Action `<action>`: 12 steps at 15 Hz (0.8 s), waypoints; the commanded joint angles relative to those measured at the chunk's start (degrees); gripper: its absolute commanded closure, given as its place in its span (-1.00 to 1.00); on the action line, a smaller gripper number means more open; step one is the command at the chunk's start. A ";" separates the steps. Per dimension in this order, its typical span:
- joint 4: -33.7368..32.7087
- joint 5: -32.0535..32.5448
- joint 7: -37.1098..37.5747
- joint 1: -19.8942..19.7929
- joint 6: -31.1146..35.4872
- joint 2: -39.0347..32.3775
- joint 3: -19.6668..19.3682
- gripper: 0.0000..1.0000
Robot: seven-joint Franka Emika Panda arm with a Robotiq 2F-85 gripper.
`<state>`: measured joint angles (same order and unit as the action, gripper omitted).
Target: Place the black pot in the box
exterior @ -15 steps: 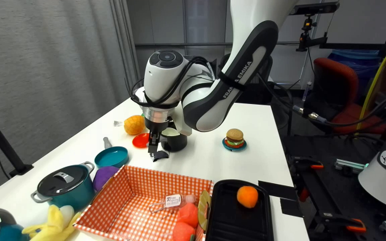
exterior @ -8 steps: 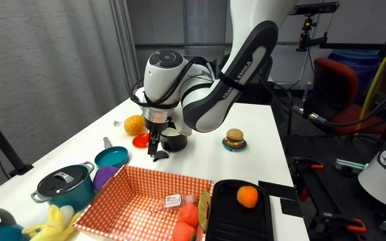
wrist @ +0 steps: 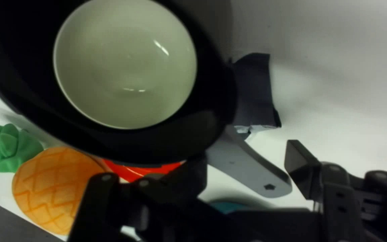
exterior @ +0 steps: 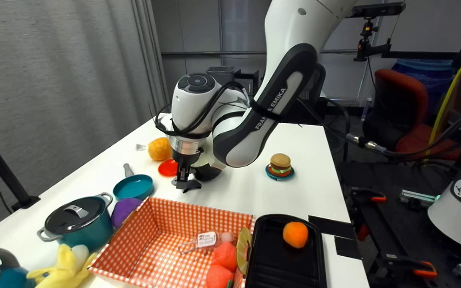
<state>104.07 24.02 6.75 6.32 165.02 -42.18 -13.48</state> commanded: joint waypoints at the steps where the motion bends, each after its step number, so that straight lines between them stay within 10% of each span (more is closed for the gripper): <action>1: -4.52 -4.30 -4.49 -4.09 1.98 -6.06 2.59 0.24; 6: -7.30 -6.64 -7.15 -5.54 2.50 -7.56 3.27 0.96; 12: -2.76 -7.47 -4.82 -2.21 1.95 -1.18 2.50 1.00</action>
<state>97.75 18.32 1.49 2.26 166.75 -47.47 -10.82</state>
